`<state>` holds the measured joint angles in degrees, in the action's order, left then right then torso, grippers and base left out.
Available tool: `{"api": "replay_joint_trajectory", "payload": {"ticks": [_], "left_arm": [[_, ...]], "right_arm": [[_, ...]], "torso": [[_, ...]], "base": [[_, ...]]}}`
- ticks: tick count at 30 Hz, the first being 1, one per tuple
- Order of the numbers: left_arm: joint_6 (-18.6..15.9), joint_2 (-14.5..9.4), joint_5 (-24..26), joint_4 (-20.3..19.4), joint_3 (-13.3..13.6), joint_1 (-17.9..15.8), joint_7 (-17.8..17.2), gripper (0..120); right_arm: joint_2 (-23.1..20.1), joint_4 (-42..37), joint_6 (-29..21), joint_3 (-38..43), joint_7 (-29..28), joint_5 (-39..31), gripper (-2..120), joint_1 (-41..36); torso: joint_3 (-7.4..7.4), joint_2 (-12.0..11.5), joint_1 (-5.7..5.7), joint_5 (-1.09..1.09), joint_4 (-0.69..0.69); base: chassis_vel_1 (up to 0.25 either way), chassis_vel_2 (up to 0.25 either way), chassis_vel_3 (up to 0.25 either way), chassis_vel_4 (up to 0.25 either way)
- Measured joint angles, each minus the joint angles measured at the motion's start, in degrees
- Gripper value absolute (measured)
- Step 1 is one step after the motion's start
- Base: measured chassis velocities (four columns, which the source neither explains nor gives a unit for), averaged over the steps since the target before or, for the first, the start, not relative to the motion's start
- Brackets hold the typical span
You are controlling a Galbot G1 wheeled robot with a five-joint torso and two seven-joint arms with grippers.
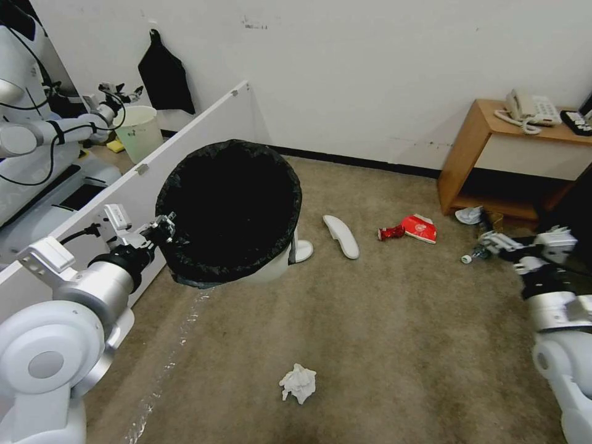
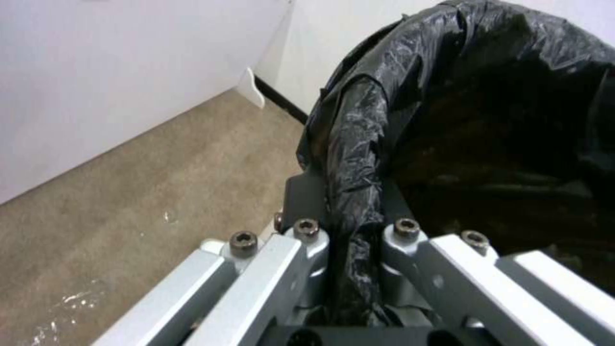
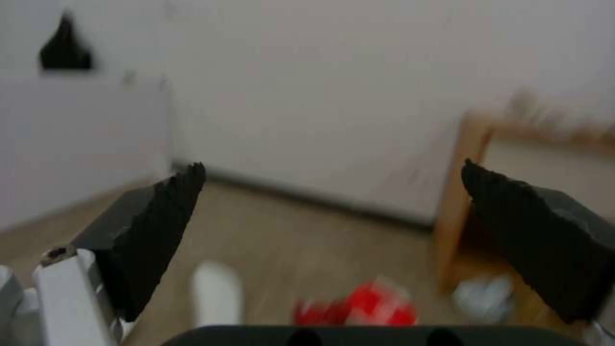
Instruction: Pick up the trash bin, then pick up the garbage from the floor and place it into the trash bin.
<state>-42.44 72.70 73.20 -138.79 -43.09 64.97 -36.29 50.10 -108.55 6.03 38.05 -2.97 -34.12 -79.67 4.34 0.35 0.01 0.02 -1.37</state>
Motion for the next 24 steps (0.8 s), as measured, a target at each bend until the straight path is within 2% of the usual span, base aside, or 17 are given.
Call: {"api": "replay_joint_trajectory", "payload": {"ticks": [3, 4, 6, 10, 12, 14, 15, 16, 18, 19, 21, 22, 24], "left_arm": [[0.0, 0.4, -0.2, 0.2, 0.2, -0.1, 0.0, 4], [0.0, 0.9, -0.5, 0.6, 0.4, -0.2, 0.2, 4], [0.0, 1.3, -0.9, 1.4, 0.8, -0.7, 0.6, 4], [0.0, 1.5, -1.6, 2.7, 1.4, -1.2, 1.5, 4], [0.0, 1.6, -2.0, 3.1, 1.5, -1.2, 2.1, 4], [0.0, 1.6, -2.1, 3.2, 1.5, -1.3, 2.3, 4], [0.1, 1.7, -2.1, 3.3, 1.5, -1.4, 2.5, 4], [0.1, 1.7, -2.1, 3.3, 1.5, -1.4, 2.5, 4], [0.1, 1.8, -2.4, 3.7, 1.5, -1.7, 2.8, 4], [0.1, 1.8, -2.4, 3.7, 1.5, -1.7, 2.8, 4], [0.2, 2.1, -2.9, 4.5, 2.2, -2.1, 3.7, 4], [0.2, 2.1, -2.9, 4.5, 2.2, -2.1, 3.7, 4], [0.2, 2.4, -3.4, 4.8, 2.4, -2.1, 4.4, 4]], "right_arm": [[-1.4, 0.5, -1.1, -2.8, -0.6, -1.4, 100, 0.5], [-3.0, 1.0, -2.5, -6.1, -0.7, -3.4, 100, 1.5], [-5.1, 1.0, -4.2, -9.4, 0.6, -5.8, 100, 2.2], [-7.6, 1.4, -4.4, -12.7, 3.6, -7.0, 100, 2.3], [-10.5, 2.4, -3.3, -15.5, 8.5, -7.5, 100, 2.4], [-11.9, 2.9, -2.8, -16.5, 10.3, -7.5, 100, 2.4], [-14.1, 4.1, -1.3, -18.0, 14.2, -7.1, 100, 2.5], [-14.1, 4.1, -1.3, -18.0, 14.2, -7.1, 100, 2.5], [-16.0, 5.9, 0.6, -19.0, 19.7, -5.8, 100, 2.9], [-16.0, 5.9, 0.6, -19.0, 19.7, -5.8, 100, 2.9], [-17.2, 8.6, 3.1, -20.0, 27.2, -3.5, 100, 3.8], [-17.2, 8.6, 3.1, -20.0, 27.2, -3.5, 100, 3.8], [-17.8, 10.5, 4.6, -21.0, 33.3, -1.5, 100, 4.9]], "torso": [[0.0, 0.0, 0.0, -0.01, 0.0], [0.0, 0.0, 0.0, -0.03, 0.01], [0.0, 0.0, 0.0, -0.01, 0.01], [0.0, 0.0, 0.0, -0.02, 0.0], [0.0, 0.0, 0.0, -0.02, -0.01], [0.0, 0.0, 0.0, -0.02, 0.0], [0.0, 0.0, 0.0, -0.02, 0.0], [0.0, 0.0, 0.0, -0.02, 0.0], [0.0, 0.0, 0.0, -0.02, 0.0], [0.0, 0.0, 0.0, -0.02, 0.0], [0.0, 0.0, 0.0, -0.02, -0.01], [0.0, 0.0, 0.0, -0.02, -0.01], [0.0, 0.0, 0.0, -0.01, -0.01]], "base": [[0.0, 0.0, 0.0, 0.0], [0.0, 0.0, 0.0, 0.0], [0.0, 0.0, 0.0, 0.0], [0.0, 0.0, 0.0, 0.0], [0.0, 0.0, 0.0, 0.0], [0.0, 0.0, 0.0, 0.0], [0.0, 0.0, 0.0, 0.0], [0.0, 0.0, 0.0, 0.0], [0.0, 0.0, 0.0, 0.0], [0.0, 0.0, 0.0, 0.0], [0.0, 0.0, 0.0, 0.0], [0.0, 0.0, 0.0, 0.0], [0.0, 0.0, 0.0, 0.0]]}}
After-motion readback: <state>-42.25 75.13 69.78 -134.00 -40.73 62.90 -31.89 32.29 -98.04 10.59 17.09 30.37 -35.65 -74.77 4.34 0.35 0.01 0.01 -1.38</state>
